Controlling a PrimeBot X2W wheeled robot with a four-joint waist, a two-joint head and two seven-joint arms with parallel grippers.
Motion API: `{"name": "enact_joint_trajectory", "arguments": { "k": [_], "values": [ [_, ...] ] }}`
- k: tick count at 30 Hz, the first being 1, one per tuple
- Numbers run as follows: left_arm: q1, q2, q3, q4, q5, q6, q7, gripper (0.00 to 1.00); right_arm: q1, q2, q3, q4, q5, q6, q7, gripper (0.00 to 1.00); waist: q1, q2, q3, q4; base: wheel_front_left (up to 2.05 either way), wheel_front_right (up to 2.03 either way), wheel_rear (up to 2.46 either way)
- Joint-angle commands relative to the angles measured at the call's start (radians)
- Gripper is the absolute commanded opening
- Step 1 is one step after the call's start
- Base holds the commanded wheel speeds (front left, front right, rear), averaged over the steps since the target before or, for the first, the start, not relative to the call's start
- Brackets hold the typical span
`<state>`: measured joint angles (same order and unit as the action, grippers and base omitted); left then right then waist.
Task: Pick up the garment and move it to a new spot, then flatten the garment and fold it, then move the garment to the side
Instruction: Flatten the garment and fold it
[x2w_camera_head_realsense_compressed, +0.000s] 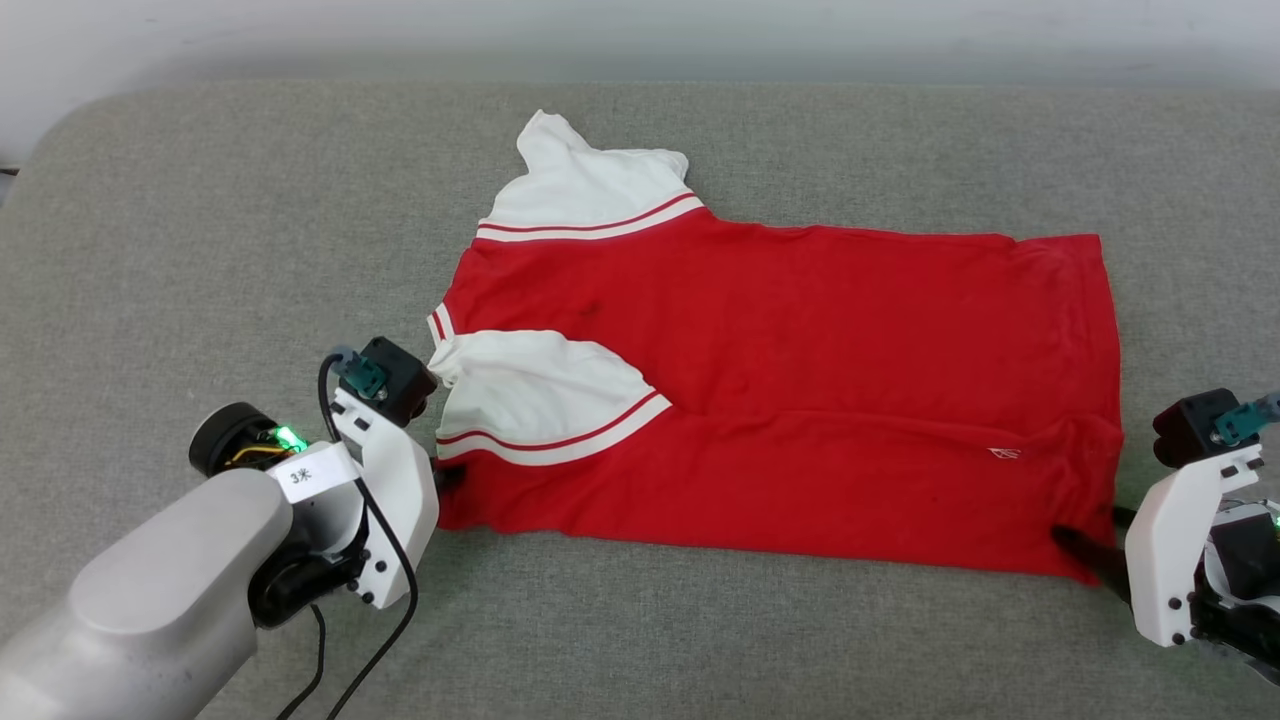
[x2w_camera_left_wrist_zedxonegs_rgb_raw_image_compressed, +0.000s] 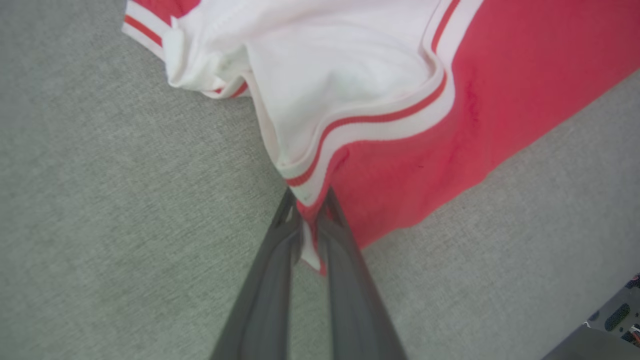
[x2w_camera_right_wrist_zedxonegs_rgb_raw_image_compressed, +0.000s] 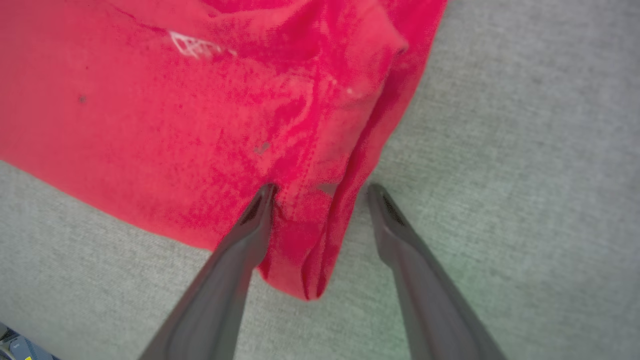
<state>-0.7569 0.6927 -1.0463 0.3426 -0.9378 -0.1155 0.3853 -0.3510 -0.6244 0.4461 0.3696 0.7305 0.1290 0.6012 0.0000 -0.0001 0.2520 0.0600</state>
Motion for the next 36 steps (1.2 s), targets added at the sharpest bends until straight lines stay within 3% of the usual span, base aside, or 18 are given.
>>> {"name": "enact_joint_trajectory", "arguments": {
  "k": [1,8,16,29,36],
  "values": [
    [0.014,0.0,0.005,0.005,-0.007,-0.001,-0.009,0.0,0.018,0.044,0.055,0.03,0.012,0.003,-0.014,0.0,0.0,0.0001,-0.005,-0.005,0.0,0.0,0.0],
    [0.053,0.021,0.009,0.014,-0.025,0.002,-0.03,0.0,-0.011,-0.023,0.069,0.01,0.039,0.001,-0.117,0.0,0.0,0.0001,-0.054,-0.023,0.0,0.0,0.0],
    [0.114,0.066,0.005,-0.043,-0.046,0.02,-0.04,0.0,0.035,-0.073,0.066,-0.056,0.08,0.001,-0.152,0.0,0.0,0.0001,-0.113,-0.032,0.0,0.0,0.0],
    [0.256,0.171,-0.006,-0.232,-0.094,0.106,-0.033,0.0,0.196,-0.133,-0.02,-0.19,0.116,0.001,-0.116,0.0,0.0,0.0001,-0.177,-0.029,0.0,0.0,0.0],
    [0.303,0.165,-0.01,-0.269,-0.112,0.144,-0.047,0.0,0.238,-0.121,-0.086,-0.209,0.098,0.001,-0.064,0.0,0.0,0.0001,-0.163,-0.029,0.0,0.0,0.0]
  ]
}}
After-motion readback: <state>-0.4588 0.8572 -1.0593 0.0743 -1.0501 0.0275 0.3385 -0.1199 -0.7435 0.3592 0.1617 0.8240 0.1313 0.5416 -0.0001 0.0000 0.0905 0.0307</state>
